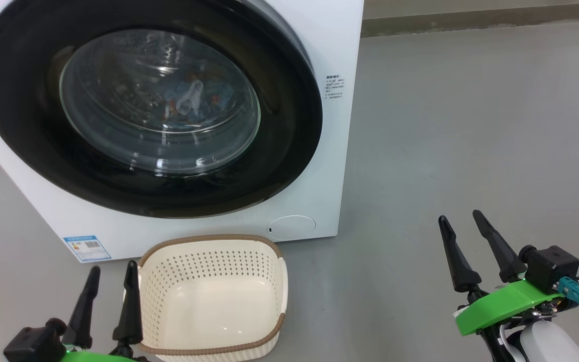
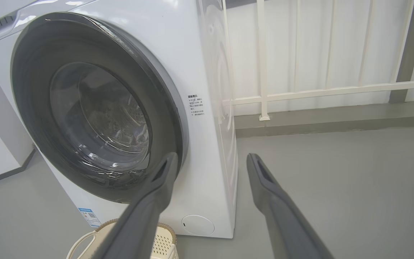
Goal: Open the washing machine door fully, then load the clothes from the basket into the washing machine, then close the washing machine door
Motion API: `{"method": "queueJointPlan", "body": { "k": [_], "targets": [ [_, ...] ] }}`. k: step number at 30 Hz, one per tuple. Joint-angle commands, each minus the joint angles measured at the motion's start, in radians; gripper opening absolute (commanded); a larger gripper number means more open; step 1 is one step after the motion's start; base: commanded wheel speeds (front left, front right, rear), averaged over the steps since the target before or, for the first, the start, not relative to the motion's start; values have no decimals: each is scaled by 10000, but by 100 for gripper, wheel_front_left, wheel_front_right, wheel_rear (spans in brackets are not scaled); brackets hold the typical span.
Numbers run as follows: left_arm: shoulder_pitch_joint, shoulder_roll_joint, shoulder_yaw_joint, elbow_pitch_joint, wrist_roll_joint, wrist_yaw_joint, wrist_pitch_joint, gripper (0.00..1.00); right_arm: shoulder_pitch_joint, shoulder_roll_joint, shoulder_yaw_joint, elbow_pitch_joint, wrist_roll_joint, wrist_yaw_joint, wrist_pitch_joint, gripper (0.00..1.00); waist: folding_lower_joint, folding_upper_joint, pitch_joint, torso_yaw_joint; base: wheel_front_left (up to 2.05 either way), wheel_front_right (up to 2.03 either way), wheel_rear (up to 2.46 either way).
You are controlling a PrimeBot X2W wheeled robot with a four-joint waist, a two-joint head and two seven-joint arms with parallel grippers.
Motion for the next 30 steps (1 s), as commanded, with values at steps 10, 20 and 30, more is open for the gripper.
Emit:
{"method": "queueJointPlan", "body": {
  "k": [10,20,30],
  "targets": [
    [-142,220,291,-185,43,77,-66,100,-137,27,82,-193,-162,-25,-49,100,0,-1,14,87,0,0,0],
    [-152,229,327,-187,-54,235,-54,100,-183,44,79,-138,-177,-25,-49,100,0,-1,41,82,0,0,0],
    [-177,280,306,-188,-75,300,-55,100,-219,75,68,-40,-165,-25,-49,100,0,-1,45,74,0,0,0]
  ]
}}
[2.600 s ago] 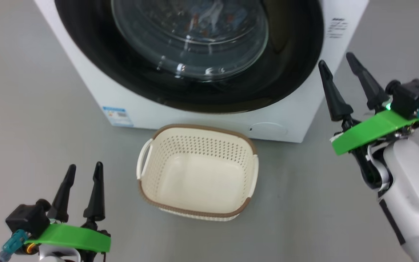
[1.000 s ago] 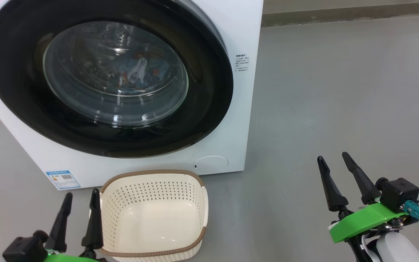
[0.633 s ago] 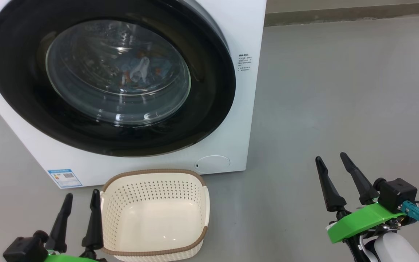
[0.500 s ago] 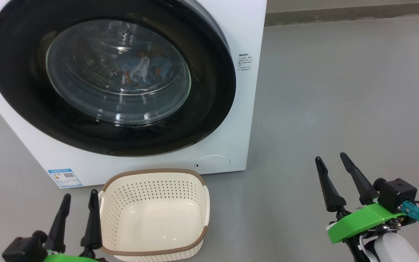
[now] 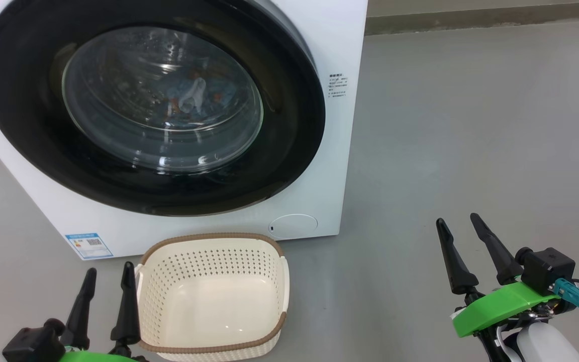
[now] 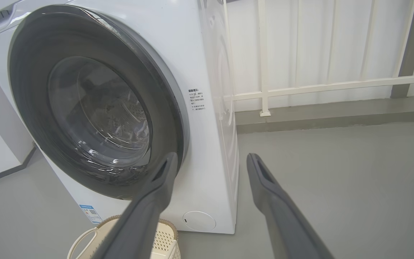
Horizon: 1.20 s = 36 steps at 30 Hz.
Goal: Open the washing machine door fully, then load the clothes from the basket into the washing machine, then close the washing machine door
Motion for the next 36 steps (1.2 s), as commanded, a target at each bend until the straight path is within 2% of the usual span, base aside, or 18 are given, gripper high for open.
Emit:
{"method": "queueJointPlan", "body": {
  "k": [1,12,13,19,23,27,36],
  "targets": [
    [-179,238,331,-219,-58,45,-53,100,-219,-66,105,-205,-79,-25,-49,100,0,0,1,1,0,0,0],
    [-184,308,300,-197,-140,115,17,100,-237,-40,72,-174,-103,-25,-49,100,0,0,12,25,0,0,0],
    [0,53,-24,8,-74,94,16,0,-1,14,-41,26,-1,0,0,0,0,0,12,24,0,0,0],
    [73,-151,-42,386,-308,73,106,0,191,155,21,365,268,1,85,0,2,0,11,31,0,0,0],
    [59,-185,37,374,-650,53,227,0,214,187,-76,315,652,0,204,0,17,0,-6,39,0,0,0],
    [39,-220,110,369,-994,34,342,0,226,219,-172,280,1035,0,322,0,2,0,9,48,0,0,0],
    [-16,-298,276,366,-1771,-10,602,0,247,291,-392,196,1896,-2,589,0,0,0,14,68,0,0,0]
  ]
}}
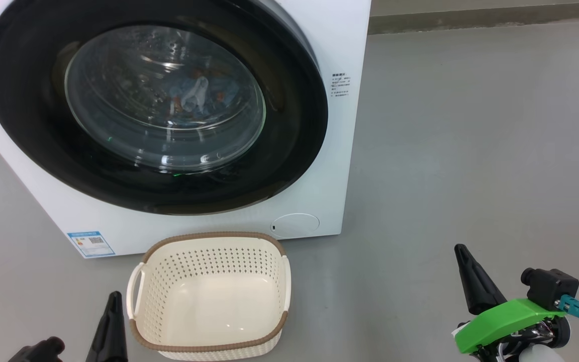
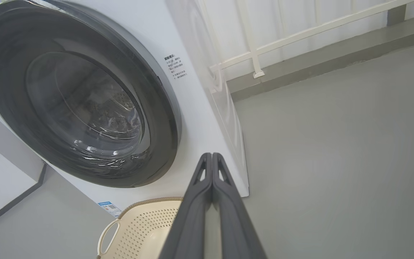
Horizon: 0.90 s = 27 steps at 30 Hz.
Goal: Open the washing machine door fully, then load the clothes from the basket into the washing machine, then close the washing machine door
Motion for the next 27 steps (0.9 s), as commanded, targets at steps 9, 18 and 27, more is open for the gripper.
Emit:
{"method": "queueJointPlan", "body": {
  "k": [9,18,27],
  "targets": [
    [-387,-9,325,-247,-921,-119,293,0,-273,2,-329,-386,1040,-6,281,0,-1,0,1,21,0,0,0],
    [-438,-88,495,-256,-1695,-163,557,0,-245,75,-549,-475,1901,-8,548,0,-1,0,3,41,0,0,0],
    [-494,-174,685,-265,-2552,-211,850,0,-213,155,-791,-574,2855,-10,844,0,-1,0,4,63,0,0,0]
  ]
}}
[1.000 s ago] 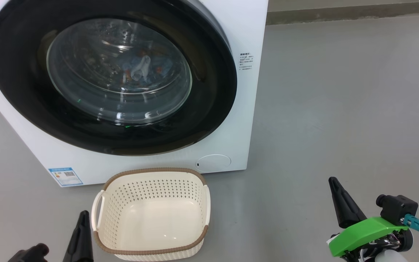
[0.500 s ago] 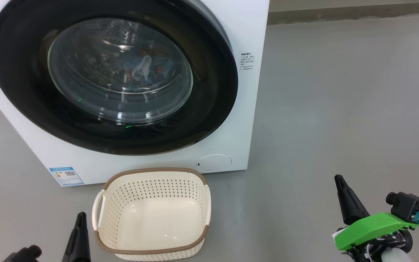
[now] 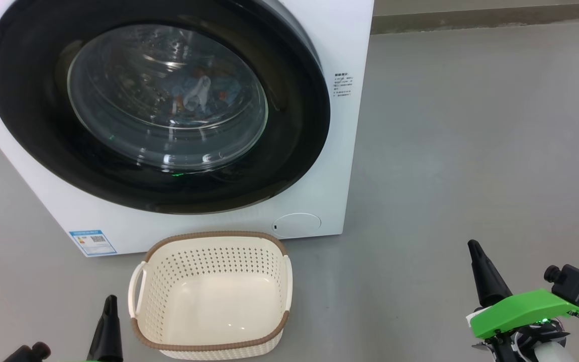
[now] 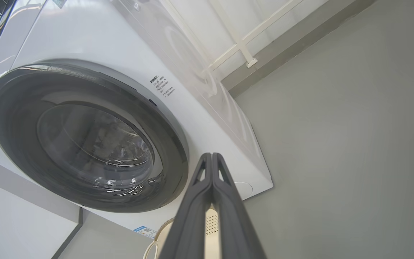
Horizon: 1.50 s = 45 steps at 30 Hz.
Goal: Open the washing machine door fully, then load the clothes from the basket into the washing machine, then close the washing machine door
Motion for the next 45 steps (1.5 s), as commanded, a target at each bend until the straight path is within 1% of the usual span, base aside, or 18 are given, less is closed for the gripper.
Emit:
{"method": "queueJointPlan", "body": {
  "k": [1,45],
  "targets": [
    [-488,91,246,-260,-285,-86,87,0,-235,-90,-110,-311,346,-10,87,0,-1,0,0,4,0,0,0],
    [-730,-282,1065,-300,-3979,-296,1352,0,-98,255,-1157,-738,4457,-19,1362,0,-1,0,7,99,0,0,0]
  ]
}}
